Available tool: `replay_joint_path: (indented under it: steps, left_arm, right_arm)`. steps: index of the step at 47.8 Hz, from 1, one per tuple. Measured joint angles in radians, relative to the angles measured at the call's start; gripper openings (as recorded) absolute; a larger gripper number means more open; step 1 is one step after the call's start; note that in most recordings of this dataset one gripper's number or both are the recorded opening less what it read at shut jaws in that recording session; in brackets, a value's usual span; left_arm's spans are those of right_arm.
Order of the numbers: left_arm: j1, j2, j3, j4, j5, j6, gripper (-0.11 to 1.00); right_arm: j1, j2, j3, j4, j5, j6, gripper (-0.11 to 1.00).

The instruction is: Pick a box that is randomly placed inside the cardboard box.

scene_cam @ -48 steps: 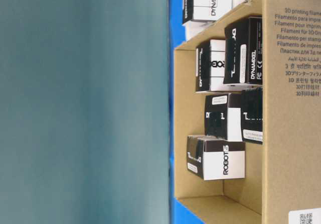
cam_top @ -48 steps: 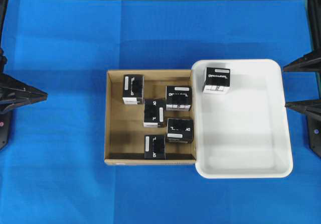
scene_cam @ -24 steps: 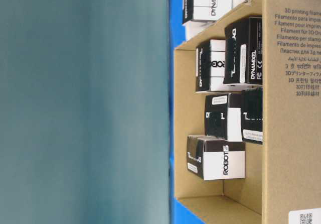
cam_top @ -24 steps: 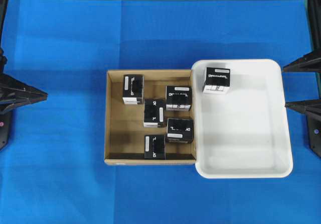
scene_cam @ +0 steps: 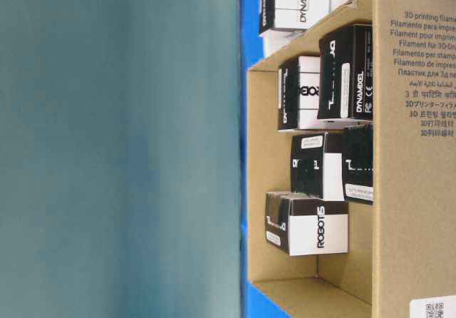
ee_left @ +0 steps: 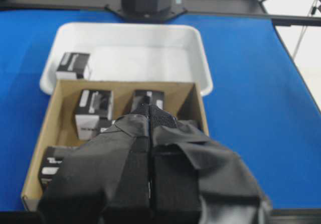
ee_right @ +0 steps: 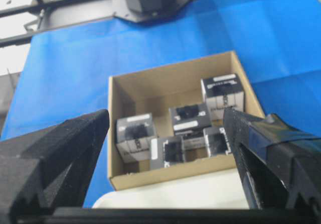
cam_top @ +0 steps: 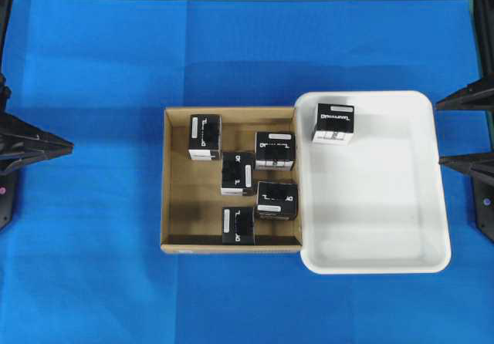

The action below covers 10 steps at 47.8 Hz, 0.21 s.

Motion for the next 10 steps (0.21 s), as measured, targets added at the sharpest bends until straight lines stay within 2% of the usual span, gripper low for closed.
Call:
replay_joint_path:
  steps: [10]
  left_arm:
    - [0.000,0.003,0.000,0.000,-0.020,0.002,-0.07]
  right_arm:
    - [-0.025,-0.018,0.002,-0.002,0.038,0.000,0.98]
